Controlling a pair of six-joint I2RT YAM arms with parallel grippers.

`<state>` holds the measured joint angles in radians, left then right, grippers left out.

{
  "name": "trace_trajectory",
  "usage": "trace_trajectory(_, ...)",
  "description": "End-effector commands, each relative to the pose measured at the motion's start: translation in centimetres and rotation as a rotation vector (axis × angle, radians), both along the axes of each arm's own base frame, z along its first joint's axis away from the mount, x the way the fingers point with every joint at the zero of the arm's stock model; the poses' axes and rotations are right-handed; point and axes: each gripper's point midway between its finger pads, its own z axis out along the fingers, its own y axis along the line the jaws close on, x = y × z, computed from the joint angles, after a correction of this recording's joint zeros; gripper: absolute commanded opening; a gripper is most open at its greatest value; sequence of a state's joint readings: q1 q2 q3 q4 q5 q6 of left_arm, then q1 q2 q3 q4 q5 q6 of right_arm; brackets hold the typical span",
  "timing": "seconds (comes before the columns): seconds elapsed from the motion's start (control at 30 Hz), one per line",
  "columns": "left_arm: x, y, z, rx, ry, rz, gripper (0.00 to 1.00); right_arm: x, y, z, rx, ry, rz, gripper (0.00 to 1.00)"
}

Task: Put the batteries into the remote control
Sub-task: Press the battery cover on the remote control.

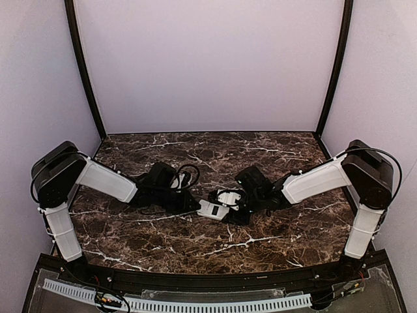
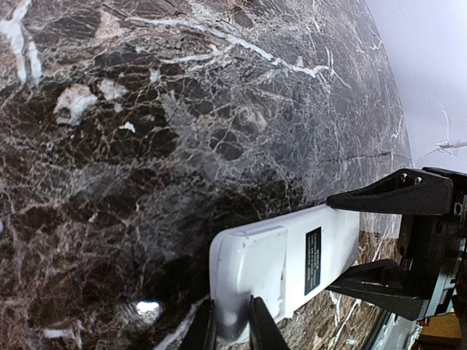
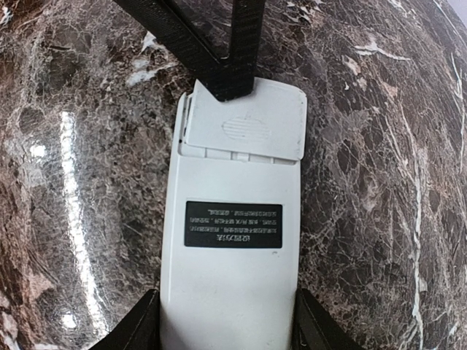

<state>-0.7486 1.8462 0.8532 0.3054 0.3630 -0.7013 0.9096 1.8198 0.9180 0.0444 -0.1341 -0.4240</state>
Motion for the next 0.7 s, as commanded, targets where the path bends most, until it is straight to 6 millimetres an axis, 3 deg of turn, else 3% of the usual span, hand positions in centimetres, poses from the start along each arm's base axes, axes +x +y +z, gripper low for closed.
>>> trace_trajectory(0.0,-2.7,0.7,-4.2,0.112,0.123,-0.022,0.11,0.7,0.3,-0.3,-0.006,-0.029,0.0,0.01)
trace_trajectory(0.67,-3.9,1.7,-5.1,0.129,0.201,0.05,0.07,1.5,-0.6,-0.2,-0.015,-0.072,-0.078,0.01)
